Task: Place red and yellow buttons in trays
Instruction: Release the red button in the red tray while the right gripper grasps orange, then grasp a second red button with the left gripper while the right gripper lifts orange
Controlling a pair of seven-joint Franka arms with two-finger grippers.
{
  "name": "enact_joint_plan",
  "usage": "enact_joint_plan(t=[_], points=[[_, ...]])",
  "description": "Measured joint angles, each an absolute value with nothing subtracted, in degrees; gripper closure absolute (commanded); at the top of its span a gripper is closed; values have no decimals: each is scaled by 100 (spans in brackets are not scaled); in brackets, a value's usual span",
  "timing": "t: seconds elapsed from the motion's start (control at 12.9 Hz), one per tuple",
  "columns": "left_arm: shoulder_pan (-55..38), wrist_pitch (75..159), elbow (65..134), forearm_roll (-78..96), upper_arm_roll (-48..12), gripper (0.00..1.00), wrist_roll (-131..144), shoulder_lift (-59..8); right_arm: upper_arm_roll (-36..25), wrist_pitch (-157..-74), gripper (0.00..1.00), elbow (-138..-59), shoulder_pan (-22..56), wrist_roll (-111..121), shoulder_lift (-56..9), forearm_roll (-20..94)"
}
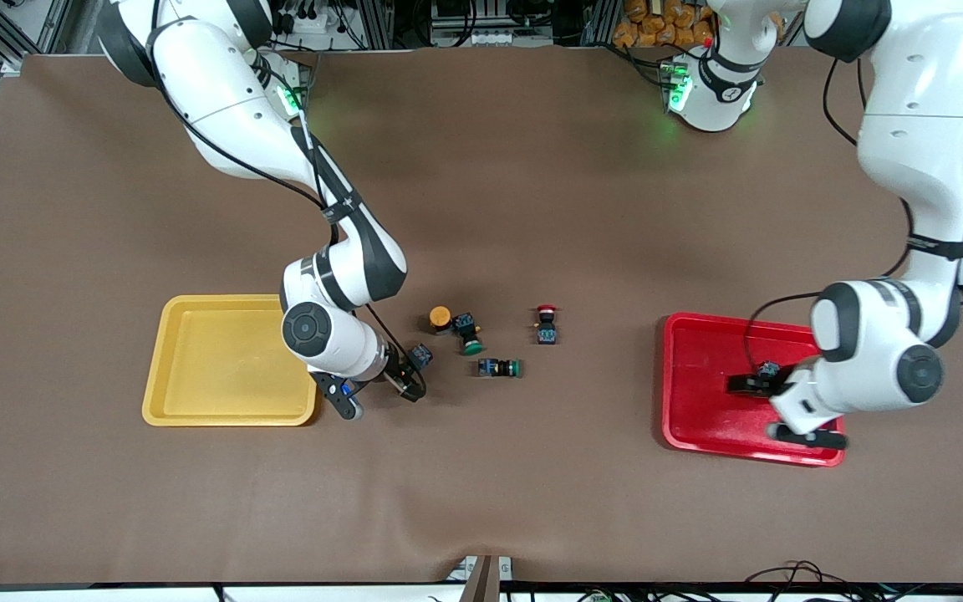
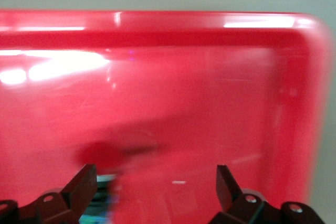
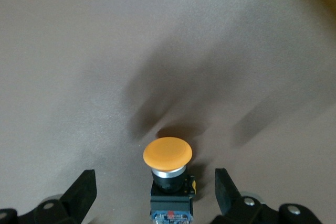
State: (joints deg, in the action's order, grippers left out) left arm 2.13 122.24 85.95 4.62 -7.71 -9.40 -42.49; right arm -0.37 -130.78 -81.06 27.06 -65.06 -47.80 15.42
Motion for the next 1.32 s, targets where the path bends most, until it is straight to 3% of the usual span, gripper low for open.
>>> enact_joint_plan(t=[0.08,0.31,0.47,0.7,0.78,0.85,0.93,1.32], points=[[-27,12121,8593,464,-816,0,-680,-4205,-37,-13091,0,-8098,2719,-6552,-4809,1534],[-335,11793,8593,478,-1040,0,510,-4173,-40,-13168,18,-8093,2831,-6680,-4873,1391],[-463,11638,8592,480,-1219,0,1789,-4171,-43,-13172,24,-8092,2858,-6695,-4876,1324],[-1386,11594,8591,480,-1262,0,3630,-4170,-54,-13172,75,-8093,2858,-6697,-4885,1103],[-1763,11597,8592,479,-1251,0,4086,-4171,-55,-13172,89,-8093,2859,-6697,-4891,1011],[-2055,11610,8592,479,-1236,0,4384,-4171,-55,-13172,96,-8093,2859,-6697,-4896,959],[-2280,11659,8595,476,-1213,0,4564,-4173,-54,-13172,100,-8093,2860,-6697,-4900,932],[-2541,12146,8769,-260,-1163,0,4639,-4397,-100,-13139,100,-8056,2842,-6686,-4902,899]])
